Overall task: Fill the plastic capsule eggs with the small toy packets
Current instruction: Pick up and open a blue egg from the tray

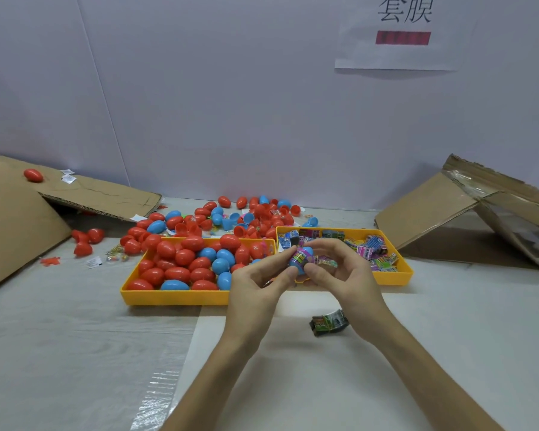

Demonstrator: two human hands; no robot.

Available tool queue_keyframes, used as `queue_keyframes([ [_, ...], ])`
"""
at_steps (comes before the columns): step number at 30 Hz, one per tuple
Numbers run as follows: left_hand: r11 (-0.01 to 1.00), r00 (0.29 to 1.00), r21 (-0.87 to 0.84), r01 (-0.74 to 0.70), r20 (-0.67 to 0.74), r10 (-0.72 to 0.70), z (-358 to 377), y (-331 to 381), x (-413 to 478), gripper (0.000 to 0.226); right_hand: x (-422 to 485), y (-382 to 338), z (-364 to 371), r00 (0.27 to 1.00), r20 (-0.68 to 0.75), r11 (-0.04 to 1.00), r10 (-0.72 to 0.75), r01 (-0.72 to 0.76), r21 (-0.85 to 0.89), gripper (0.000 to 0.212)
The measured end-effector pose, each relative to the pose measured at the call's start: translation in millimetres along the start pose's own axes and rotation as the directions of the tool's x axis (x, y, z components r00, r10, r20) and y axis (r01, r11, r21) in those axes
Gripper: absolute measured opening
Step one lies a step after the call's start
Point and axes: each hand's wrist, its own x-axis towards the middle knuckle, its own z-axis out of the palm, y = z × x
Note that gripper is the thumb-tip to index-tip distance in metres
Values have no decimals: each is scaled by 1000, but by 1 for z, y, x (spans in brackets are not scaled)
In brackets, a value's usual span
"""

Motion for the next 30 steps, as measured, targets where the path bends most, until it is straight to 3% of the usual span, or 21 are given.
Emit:
queue_keyframes([
  [12,997,999,-63,37,1,-37,0,-1,0,28,1,4,-2,999,-46,1000,-1,1,1,30],
  [17,995,997,-81,56,-49,-60,-3,-3,4,23,0,4,-1,999,-26,997,21,-19,71,19],
  [23,993,998,-96,65,-1,-65,-2,1,2,44,1,4,-3,999,-30,998,29,-27,58,15],
  [30,998,999,-57,4,-42,-6,-3,3,3,37,3,7,-4,998,-21,996,64,-62,58,30],
])
